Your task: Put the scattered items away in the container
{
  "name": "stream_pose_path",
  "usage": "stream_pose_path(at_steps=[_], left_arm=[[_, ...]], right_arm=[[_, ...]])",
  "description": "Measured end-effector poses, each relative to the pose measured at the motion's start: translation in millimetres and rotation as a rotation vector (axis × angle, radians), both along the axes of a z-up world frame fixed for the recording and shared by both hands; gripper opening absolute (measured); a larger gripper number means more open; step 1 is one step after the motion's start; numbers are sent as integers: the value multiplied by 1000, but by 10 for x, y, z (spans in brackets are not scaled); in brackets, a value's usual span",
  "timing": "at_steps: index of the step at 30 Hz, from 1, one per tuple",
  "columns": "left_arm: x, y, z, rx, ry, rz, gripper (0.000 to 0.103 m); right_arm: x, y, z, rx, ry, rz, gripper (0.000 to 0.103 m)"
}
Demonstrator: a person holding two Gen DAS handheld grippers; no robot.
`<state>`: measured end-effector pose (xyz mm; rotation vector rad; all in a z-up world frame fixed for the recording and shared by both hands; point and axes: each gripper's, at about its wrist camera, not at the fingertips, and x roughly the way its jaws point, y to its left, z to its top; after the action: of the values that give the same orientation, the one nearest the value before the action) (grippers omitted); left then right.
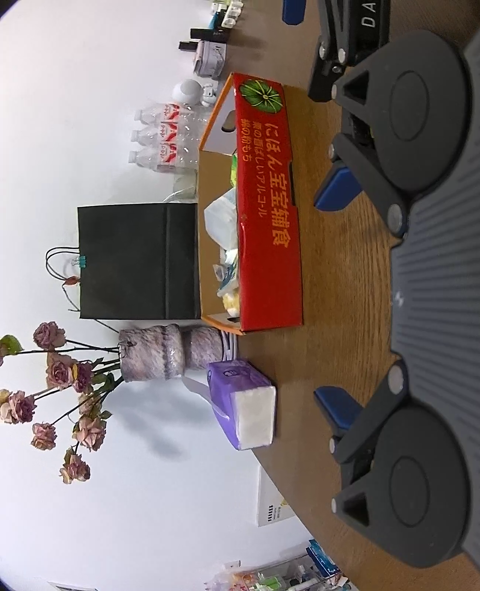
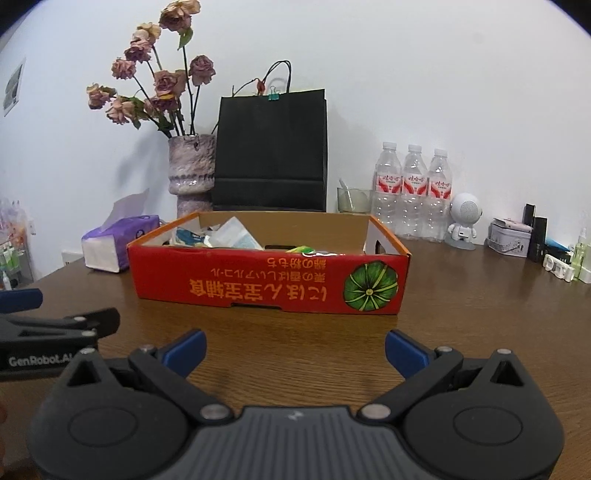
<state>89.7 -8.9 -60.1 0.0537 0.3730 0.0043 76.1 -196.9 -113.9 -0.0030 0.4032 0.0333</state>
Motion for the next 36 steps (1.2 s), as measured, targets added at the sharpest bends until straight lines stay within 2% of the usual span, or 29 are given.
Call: stream_pose_path(at_steps=[6, 36], left_arm=[[18, 65, 5, -36, 6, 6, 103], [2, 55, 10, -26, -1, -11, 103]], right_arm=[[20, -36, -5, 19, 14, -7, 103], [27, -43, -9, 31, 15, -10, 103]])
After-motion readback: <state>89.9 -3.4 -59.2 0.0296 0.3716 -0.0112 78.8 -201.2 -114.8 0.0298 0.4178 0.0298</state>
